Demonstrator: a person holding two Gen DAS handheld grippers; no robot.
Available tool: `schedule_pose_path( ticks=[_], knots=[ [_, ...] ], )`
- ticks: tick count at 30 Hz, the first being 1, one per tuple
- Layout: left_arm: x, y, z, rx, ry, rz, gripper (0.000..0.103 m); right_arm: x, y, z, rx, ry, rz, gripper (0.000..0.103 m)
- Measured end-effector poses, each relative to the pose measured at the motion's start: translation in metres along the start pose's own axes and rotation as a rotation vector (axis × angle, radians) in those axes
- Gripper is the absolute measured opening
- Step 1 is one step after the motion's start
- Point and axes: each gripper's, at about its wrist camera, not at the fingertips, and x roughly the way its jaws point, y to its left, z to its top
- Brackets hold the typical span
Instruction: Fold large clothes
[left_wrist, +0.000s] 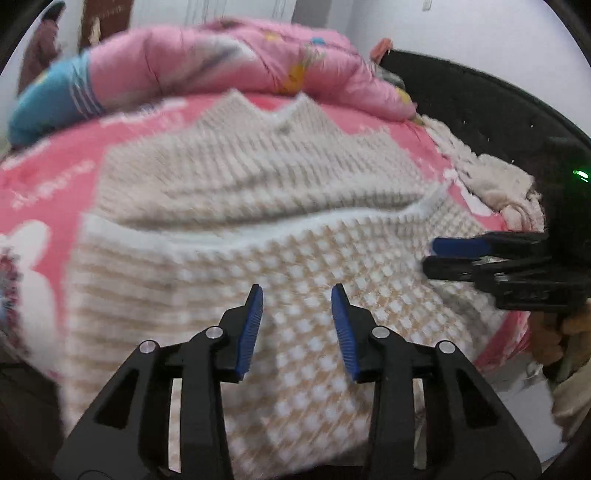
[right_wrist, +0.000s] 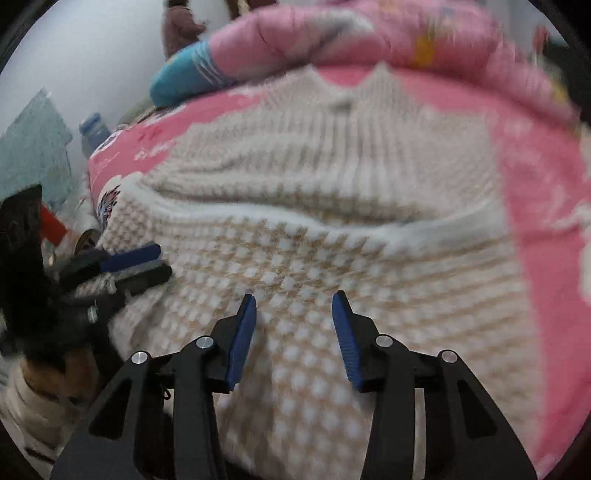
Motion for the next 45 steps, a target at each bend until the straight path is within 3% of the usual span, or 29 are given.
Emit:
schedule_pose_path(
  ticks=[2,3,5,6,7,10,12,14,16,18,20,23,25,26,28,31,35,39,45],
  knots=[
    [-0.01,0.009,-0.005,-0.018,-0.004,0.017,0.04,-0.013,0.012,-0.009,-0.056,-0.02,0.043,0.042],
    [-0.004,0.015,-0.011,-0.038,0.03,0.043,0.042,-0.01,0.017,-0.015,-0.079,-0.008,0.045,0.042],
    [0.021,0.025,-0.022,-0.082,0.119,0.075,0.042,0.021,0.023,-0.026,-0.109,0.077,-0.02,0.043],
    [0.026,0.027,-0.024,-0.099,0.111,0.07,0.043,0.046,0.024,-0.037,-0.123,0.13,-0.076,0.045],
    [0.028,0.025,-0.024,-0.103,0.097,0.068,0.043,0.053,0.025,-0.041,-0.135,0.123,-0.095,0.046],
    [0.012,0.022,-0.018,-0.093,0.085,0.067,0.042,0.024,0.028,-0.03,-0.128,0.091,-0.099,0.046],
    [-0.013,0.03,-0.016,-0.098,0.028,0.086,0.043,-0.005,0.022,-0.032,-0.127,0.037,-0.122,0.047],
    [-0.032,0.049,-0.02,-0.113,-0.021,0.147,0.051,-0.023,0.003,-0.037,-0.089,0.002,-0.135,0.056],
    [-0.026,0.082,-0.027,-0.202,0.015,0.187,0.054,-0.015,-0.03,-0.046,0.019,0.038,-0.138,0.073],
    [-0.01,0.118,-0.035,-0.355,0.057,0.094,0.05,0.01,-0.062,-0.061,0.107,0.115,-0.128,0.078],
    [-0.012,0.133,-0.038,-0.447,0.039,0.026,0.049,0.002,-0.06,-0.062,0.103,0.105,-0.115,0.08],
    [-0.028,0.127,-0.024,-0.423,0.04,0.051,0.051,-0.016,-0.049,-0.033,0.054,0.103,-0.111,0.081],
    [-0.04,0.121,-0.012,-0.375,0.019,0.106,0.067,-0.037,-0.047,-0.007,0.023,0.044,-0.071,0.081],
    [-0.048,0.119,-0.002,-0.336,-0.003,0.136,0.067,-0.042,-0.048,0.002,0.014,0.025,-0.064,0.081],
    [-0.054,0.116,0.018,-0.301,-0.019,0.144,0.072,-0.05,-0.055,0.036,0.003,-0.034,-0.032,0.09],
    [-0.046,0.116,0.055,-0.251,-0.011,0.173,0.081,-0.038,-0.065,0.087,0.046,-0.086,0.0,0.094],
    [-0.01,0.126,0.104,-0.221,0.028,0.208,0.083,0.001,-0.095,0.151,0.144,-0.11,0.095,0.094],
    [0.049,0.126,0.157,-0.157,0.066,0.218,0.083,0.06,-0.124,0.204,0.227,-0.06,0.132,0.094],
    [0.132,0.12,0.23,-0.077,0.094,0.142,0.083,0.146,-0.17,0.271,0.332,0.026,0.15,0.094]
  ],
)
